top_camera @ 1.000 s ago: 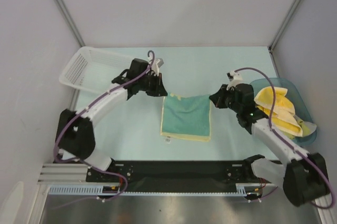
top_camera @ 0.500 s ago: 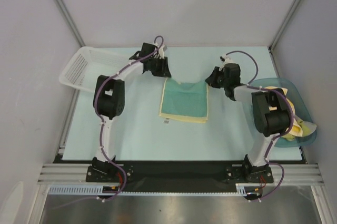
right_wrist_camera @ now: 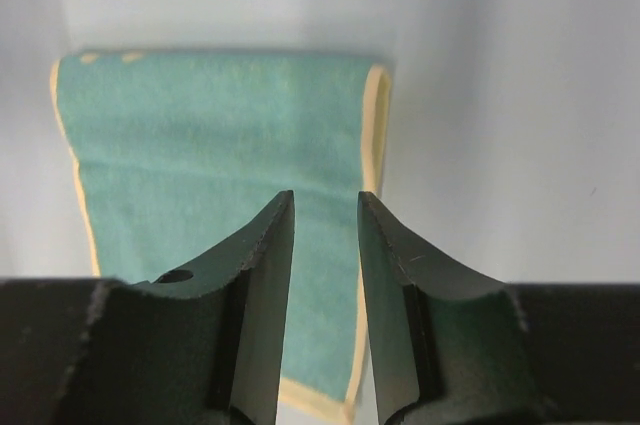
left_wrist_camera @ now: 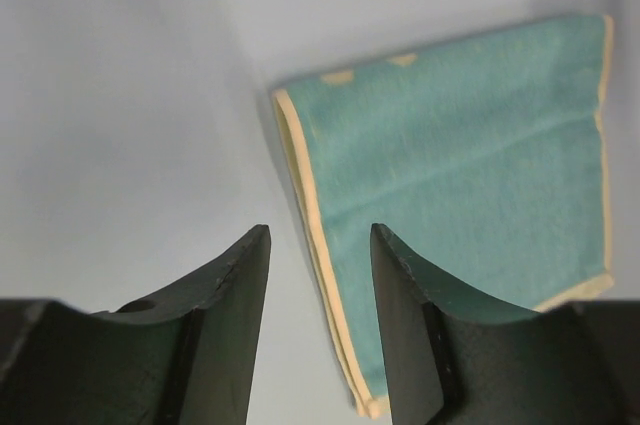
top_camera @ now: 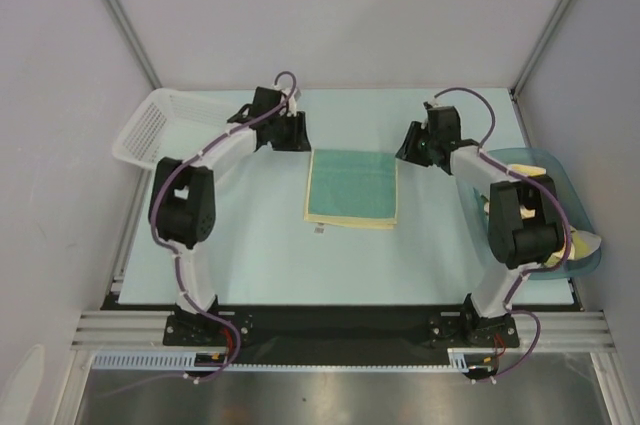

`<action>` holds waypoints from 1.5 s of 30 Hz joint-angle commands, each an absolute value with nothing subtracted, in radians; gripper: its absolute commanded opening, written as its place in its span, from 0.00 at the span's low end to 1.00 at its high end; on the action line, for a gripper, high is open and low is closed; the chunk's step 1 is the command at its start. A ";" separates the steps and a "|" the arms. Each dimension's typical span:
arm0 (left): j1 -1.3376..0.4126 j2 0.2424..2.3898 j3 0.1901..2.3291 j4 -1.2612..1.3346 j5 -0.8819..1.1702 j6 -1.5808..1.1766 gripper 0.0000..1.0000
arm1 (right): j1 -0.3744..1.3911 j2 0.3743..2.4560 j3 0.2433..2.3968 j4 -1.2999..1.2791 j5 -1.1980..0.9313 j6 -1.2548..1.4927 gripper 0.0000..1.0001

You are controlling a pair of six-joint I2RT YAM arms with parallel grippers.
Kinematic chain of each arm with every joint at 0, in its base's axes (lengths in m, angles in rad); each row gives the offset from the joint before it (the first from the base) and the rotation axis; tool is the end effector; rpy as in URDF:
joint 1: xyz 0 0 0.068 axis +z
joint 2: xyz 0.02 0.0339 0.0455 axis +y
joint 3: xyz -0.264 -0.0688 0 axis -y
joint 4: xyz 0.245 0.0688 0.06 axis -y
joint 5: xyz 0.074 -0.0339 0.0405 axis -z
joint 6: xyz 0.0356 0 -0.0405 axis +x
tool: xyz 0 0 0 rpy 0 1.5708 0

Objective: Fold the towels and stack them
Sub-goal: Fold the towel

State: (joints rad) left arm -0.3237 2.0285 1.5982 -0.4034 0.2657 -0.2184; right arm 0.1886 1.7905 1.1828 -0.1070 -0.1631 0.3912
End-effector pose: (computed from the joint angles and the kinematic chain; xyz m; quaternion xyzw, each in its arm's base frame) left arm 0.4305 -0.1543 0.2224 0.0963 0.9208 -0.2147 0.3110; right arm 0.3873 0.0798 0.2090 0.0581 0.9055 0.1893 0.3753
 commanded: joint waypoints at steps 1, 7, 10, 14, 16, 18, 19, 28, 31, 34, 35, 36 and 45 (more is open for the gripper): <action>-0.360 1.870 1.441 -0.319 0.311 -0.277 0.50 | 0.227 1.677 1.142 -0.299 -0.149 0.428 0.37; -0.478 1.735 1.177 -0.301 0.252 -0.340 0.48 | 0.242 1.557 0.962 -0.324 -0.170 0.489 0.36; -0.520 1.729 1.111 -0.308 0.206 -0.377 0.48 | 0.245 1.516 0.872 -0.287 -0.201 0.506 0.36; -0.526 1.701 1.031 -0.295 0.152 -0.420 0.47 | 0.271 1.477 0.776 -0.200 -0.245 0.522 0.36; -0.528 1.683 1.000 -0.293 0.130 -0.433 0.46 | 0.285 1.468 0.741 -0.172 -0.235 0.529 0.36; -0.529 1.672 0.986 -0.291 0.127 -0.436 0.46 | 0.296 1.465 0.709 -0.146 -0.229 0.532 0.36; -0.531 1.667 0.977 -0.291 0.124 -0.442 0.45 | 0.299 1.465 0.697 -0.134 -0.233 0.538 0.35; -0.532 1.658 0.971 -0.268 0.155 -0.462 0.40 | 0.299 1.399 0.649 -0.075 -0.233 0.587 0.35; -0.531 1.664 0.974 -0.268 0.161 -0.466 0.34 | 0.298 1.381 0.652 -0.086 -0.213 0.609 0.36; -0.531 1.667 0.974 -0.278 0.143 -0.472 0.32 | 0.299 1.381 0.649 -0.092 -0.202 0.632 0.36; -0.531 1.669 0.974 -0.284 0.138 -0.474 0.32 | 0.304 1.382 0.647 -0.092 -0.198 0.637 0.37; -0.531 1.667 0.974 -0.287 0.132 -0.474 0.31 | 0.305 1.385 0.640 -0.084 -0.193 0.640 0.37; -0.531 1.667 0.968 -0.295 0.124 -0.480 0.13 | 0.357 1.428 0.604 -0.025 -0.167 0.699 0.37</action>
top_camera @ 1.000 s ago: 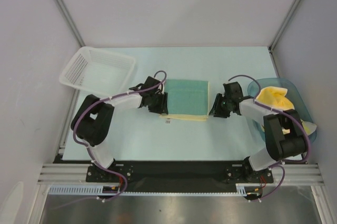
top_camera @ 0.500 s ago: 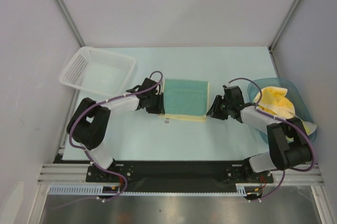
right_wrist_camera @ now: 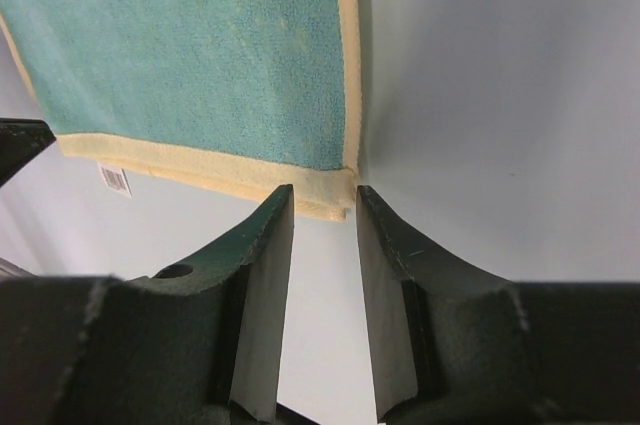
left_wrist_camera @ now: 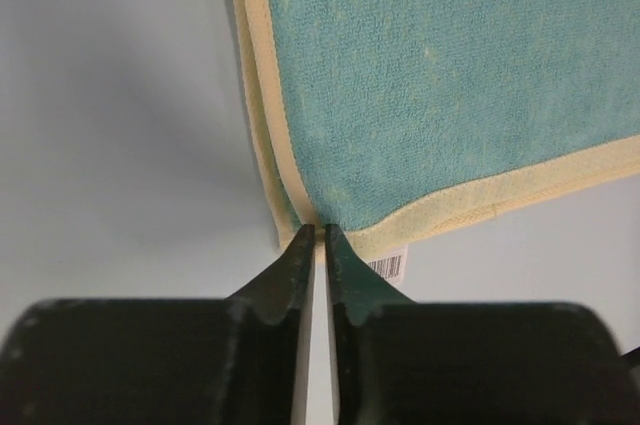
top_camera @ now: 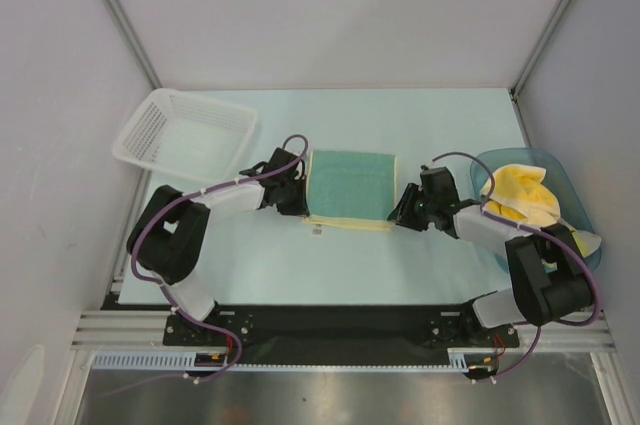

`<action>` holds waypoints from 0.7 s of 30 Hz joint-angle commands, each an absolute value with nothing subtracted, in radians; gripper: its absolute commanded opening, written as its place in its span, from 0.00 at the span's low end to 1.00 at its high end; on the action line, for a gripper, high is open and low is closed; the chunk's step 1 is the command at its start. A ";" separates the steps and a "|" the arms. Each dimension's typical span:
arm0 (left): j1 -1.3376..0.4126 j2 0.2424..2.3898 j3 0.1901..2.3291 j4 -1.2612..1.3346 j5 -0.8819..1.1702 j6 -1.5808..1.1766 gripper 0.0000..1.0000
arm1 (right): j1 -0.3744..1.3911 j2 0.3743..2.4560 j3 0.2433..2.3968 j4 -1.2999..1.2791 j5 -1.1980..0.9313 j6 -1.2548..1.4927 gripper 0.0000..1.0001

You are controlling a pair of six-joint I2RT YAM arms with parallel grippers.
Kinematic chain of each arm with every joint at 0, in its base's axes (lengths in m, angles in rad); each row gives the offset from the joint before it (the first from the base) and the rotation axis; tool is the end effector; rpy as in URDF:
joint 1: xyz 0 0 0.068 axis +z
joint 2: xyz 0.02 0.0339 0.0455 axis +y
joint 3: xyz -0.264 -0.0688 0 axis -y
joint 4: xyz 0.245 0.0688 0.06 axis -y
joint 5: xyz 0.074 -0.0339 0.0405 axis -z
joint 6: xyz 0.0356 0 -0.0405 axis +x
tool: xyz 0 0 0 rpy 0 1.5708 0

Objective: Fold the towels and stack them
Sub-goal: Fold the towel

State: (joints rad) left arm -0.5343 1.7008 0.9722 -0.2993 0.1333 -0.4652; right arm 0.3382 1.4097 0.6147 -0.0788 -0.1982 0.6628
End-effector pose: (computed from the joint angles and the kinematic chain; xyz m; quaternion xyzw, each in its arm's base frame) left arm 0.2845 -0.1739 0.1633 0.0511 0.9601 -0.1845 0.2041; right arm 0.2448 0.0935 0.1577 0.1178 0.9284 0.2446 0.2535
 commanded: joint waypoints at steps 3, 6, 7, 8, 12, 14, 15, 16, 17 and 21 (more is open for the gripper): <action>-0.531 1.672 0.968 -0.301 0.121 -0.483 0.00 | 0.362 1.448 0.601 -0.017 -0.147 0.710 0.37; -0.531 1.671 0.968 -0.313 0.112 -0.482 0.00 | 0.364 1.460 0.594 -0.021 -0.126 0.715 0.36; -0.531 1.667 0.968 -0.317 0.107 -0.483 0.00 | 0.365 1.460 0.594 -0.025 -0.120 0.713 0.36; -0.532 1.666 0.968 -0.321 0.100 -0.483 0.00 | 0.364 1.460 0.591 -0.025 -0.117 0.713 0.37; -0.531 1.651 0.971 -0.328 0.078 -0.486 0.00 | 0.365 1.456 0.583 -0.011 -0.110 0.715 0.36; -0.531 1.644 0.971 -0.327 0.086 -0.488 0.08 | 0.367 1.460 0.584 -0.011 -0.109 0.716 0.34; -0.531 1.644 0.969 -0.325 0.086 -0.494 0.16 | 0.367 1.462 0.584 -0.011 -0.112 0.716 0.28; -0.531 1.638 0.963 -0.321 0.089 -0.495 0.30 | 0.367 1.462 0.584 -0.011 -0.112 0.715 0.25; -0.531 1.635 0.960 -0.318 0.090 -0.497 0.33 | 0.368 1.462 0.584 -0.011 -0.110 0.715 0.22; -0.531 1.634 0.950 -0.311 0.094 -0.502 0.38 | 0.374 1.462 0.580 -0.011 -0.109 0.715 0.13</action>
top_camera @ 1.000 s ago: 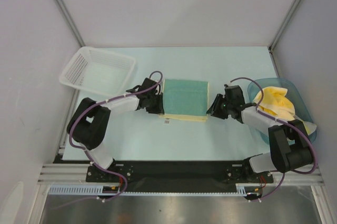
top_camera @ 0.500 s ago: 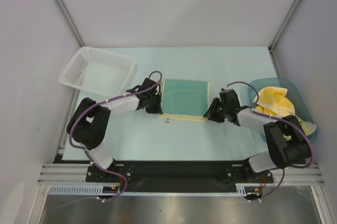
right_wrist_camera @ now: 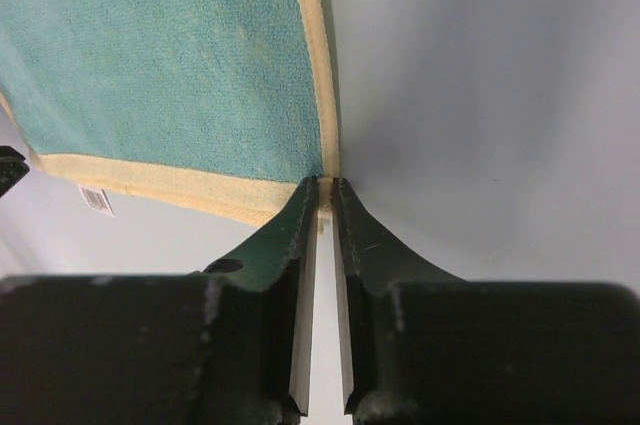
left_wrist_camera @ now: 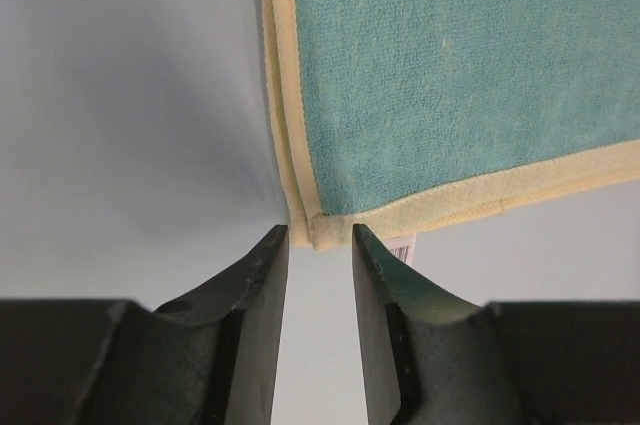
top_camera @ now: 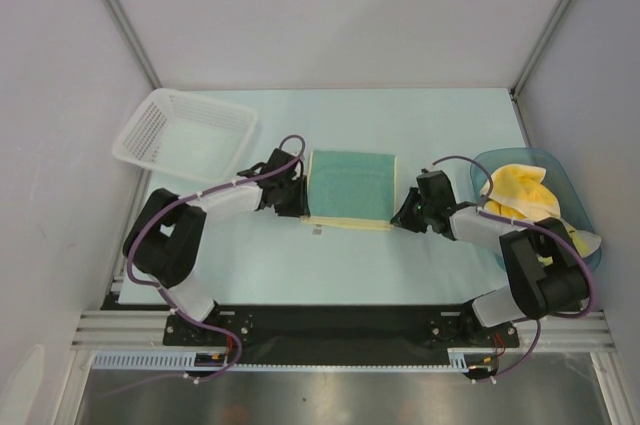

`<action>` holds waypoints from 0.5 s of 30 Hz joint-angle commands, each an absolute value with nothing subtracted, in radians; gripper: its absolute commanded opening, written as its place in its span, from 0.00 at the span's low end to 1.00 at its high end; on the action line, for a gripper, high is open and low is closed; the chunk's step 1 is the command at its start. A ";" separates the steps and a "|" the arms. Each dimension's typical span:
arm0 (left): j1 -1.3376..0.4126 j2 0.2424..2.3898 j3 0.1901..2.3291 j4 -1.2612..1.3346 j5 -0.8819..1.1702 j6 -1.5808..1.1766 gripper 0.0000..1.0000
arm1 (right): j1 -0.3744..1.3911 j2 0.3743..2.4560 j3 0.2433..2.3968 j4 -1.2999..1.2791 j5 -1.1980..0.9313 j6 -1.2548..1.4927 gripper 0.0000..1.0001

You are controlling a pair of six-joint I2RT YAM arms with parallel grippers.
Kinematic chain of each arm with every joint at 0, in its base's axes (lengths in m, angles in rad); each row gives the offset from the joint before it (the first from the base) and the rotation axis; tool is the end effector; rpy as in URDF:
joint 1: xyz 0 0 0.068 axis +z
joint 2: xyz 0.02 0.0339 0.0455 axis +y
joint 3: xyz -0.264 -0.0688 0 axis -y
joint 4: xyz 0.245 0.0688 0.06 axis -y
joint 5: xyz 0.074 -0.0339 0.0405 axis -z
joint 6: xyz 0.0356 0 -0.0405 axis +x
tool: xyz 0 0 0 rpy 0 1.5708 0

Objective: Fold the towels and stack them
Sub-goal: Fold the towel

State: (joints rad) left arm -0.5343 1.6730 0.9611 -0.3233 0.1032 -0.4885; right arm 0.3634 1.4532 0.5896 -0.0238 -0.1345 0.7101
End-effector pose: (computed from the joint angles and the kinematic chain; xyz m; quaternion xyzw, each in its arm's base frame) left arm 0.2800 -0.1699 0.1674 0.0357 0.9625 -0.1727 0.2061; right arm 0.2440 0.0979 0.1437 0.1400 0.9299 0.2254 0.2549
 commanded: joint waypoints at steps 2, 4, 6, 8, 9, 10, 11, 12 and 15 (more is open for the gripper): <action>-0.531 1.643 0.945 -0.305 0.101 -0.502 0.38 | 0.376 1.465 0.578 -0.011 -0.109 0.713 0.12; -0.532 1.646 0.934 -0.287 0.118 -0.509 0.36 | 0.377 1.466 0.578 -0.011 -0.112 0.713 0.11; -0.532 1.651 0.928 -0.279 0.126 -0.515 0.35 | 0.380 1.468 0.577 0.021 -0.112 0.715 0.11; -0.532 1.652 0.923 -0.270 0.133 -0.520 0.34 | 0.382 1.471 0.575 0.021 -0.110 0.715 0.11; -0.532 1.652 0.922 -0.267 0.135 -0.519 0.33 | 0.383 1.473 0.575 0.021 -0.109 0.715 0.11; -0.532 1.654 0.922 -0.264 0.137 -0.520 0.32 | 0.387 1.473 0.575 0.021 -0.109 0.715 0.11; -0.534 1.652 0.922 -0.265 0.135 -0.520 0.32 | 0.387 1.473 0.574 0.023 -0.109 0.713 0.11; -0.534 1.651 0.922 -0.264 0.133 -0.522 0.32 | 0.388 1.474 0.572 0.023 -0.107 0.715 0.11; -0.534 1.640 0.925 -0.275 0.120 -0.526 0.32 | 0.391 1.470 0.571 0.023 -0.106 0.712 0.11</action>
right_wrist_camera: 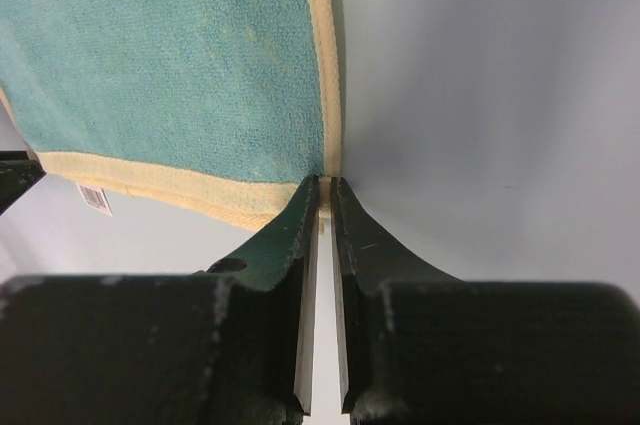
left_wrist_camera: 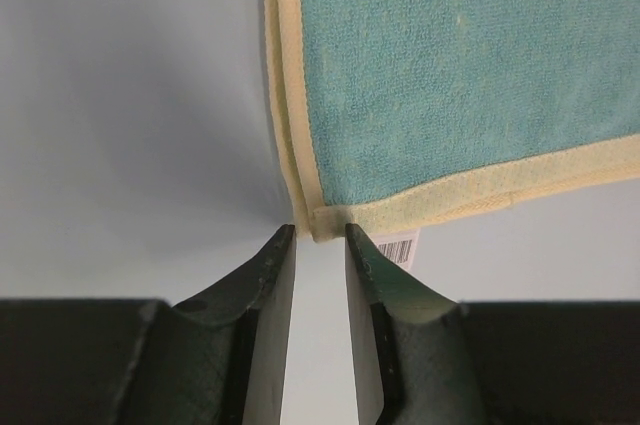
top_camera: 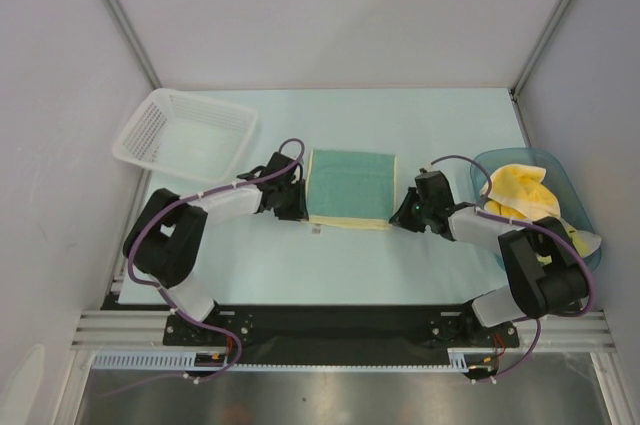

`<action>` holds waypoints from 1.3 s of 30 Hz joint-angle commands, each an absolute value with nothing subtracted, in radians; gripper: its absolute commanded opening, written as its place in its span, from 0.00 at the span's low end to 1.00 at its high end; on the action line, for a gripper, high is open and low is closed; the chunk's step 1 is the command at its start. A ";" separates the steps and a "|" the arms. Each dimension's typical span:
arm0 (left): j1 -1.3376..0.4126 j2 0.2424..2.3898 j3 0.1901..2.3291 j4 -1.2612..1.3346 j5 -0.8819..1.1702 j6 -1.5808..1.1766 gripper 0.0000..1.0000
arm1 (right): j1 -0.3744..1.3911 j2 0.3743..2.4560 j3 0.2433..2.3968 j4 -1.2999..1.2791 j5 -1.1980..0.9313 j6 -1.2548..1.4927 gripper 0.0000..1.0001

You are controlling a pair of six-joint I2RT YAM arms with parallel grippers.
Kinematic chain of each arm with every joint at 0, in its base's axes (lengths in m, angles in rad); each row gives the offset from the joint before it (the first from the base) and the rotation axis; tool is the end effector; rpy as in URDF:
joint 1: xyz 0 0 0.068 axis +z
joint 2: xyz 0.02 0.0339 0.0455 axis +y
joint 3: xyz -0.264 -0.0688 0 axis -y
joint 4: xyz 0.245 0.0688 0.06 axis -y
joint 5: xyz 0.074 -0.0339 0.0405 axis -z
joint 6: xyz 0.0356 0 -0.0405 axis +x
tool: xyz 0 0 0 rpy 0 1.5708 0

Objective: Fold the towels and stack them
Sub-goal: Fold the towel

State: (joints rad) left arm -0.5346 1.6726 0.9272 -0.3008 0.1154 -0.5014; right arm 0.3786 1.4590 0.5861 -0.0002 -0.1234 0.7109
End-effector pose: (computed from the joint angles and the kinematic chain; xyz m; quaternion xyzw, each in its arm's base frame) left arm 0.2753 -0.1678 0.1594 0.0310 0.9638 -0.1766 0.1973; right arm 0.2439 0.1017 0.1429 0.1343 0.9285 0.2264 0.2618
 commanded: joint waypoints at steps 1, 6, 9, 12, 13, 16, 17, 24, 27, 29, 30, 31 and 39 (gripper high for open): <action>-0.534 1.632 0.927 -0.278 0.117 -0.526 0.32 | 0.393 1.468 0.571 0.023 -0.106 0.710 0.11; -0.535 1.629 0.934 -0.278 0.118 -0.534 0.33 | 0.394 1.465 0.571 0.020 -0.103 0.709 0.11; -0.541 1.626 0.943 -0.294 0.103 -0.531 0.34 | 0.394 1.465 0.572 0.017 -0.103 0.706 0.11; -0.546 1.612 0.951 -0.310 0.080 -0.528 0.34 | 0.394 1.465 0.571 0.015 -0.100 0.703 0.11; -0.546 1.609 0.953 -0.310 0.080 -0.528 0.34 | 0.394 1.465 0.571 0.017 -0.100 0.703 0.11; -0.549 1.597 0.954 -0.308 0.078 -0.529 0.35 | 0.394 1.466 0.568 0.018 -0.098 0.704 0.11; -0.552 1.595 0.956 -0.310 0.080 -0.528 0.35 | 0.396 1.466 0.568 0.017 -0.100 0.704 0.11; -0.560 1.631 0.966 -0.304 0.092 -0.526 0.35 | 0.396 1.459 0.566 0.017 -0.100 0.704 0.11; -0.560 1.646 0.950 -0.285 0.091 -0.534 0.34 | 0.397 1.450 0.568 0.012 -0.100 0.703 0.11; -0.560 1.658 0.945 -0.281 0.089 -0.535 0.34 | 0.397 1.443 0.568 0.005 -0.095 0.698 0.11; -0.560 1.661 0.942 -0.267 0.094 -0.534 0.34 | 0.397 1.442 0.568 0.005 -0.094 0.698 0.11; -0.560 1.664 0.939 -0.259 0.097 -0.532 0.34 | 0.397 1.440 0.568 0.003 -0.092 0.696 0.11; -0.560 1.718 0.950 -0.253 0.092 -0.538 0.29 | 0.399 1.436 0.568 0.005 -0.091 0.689 0.11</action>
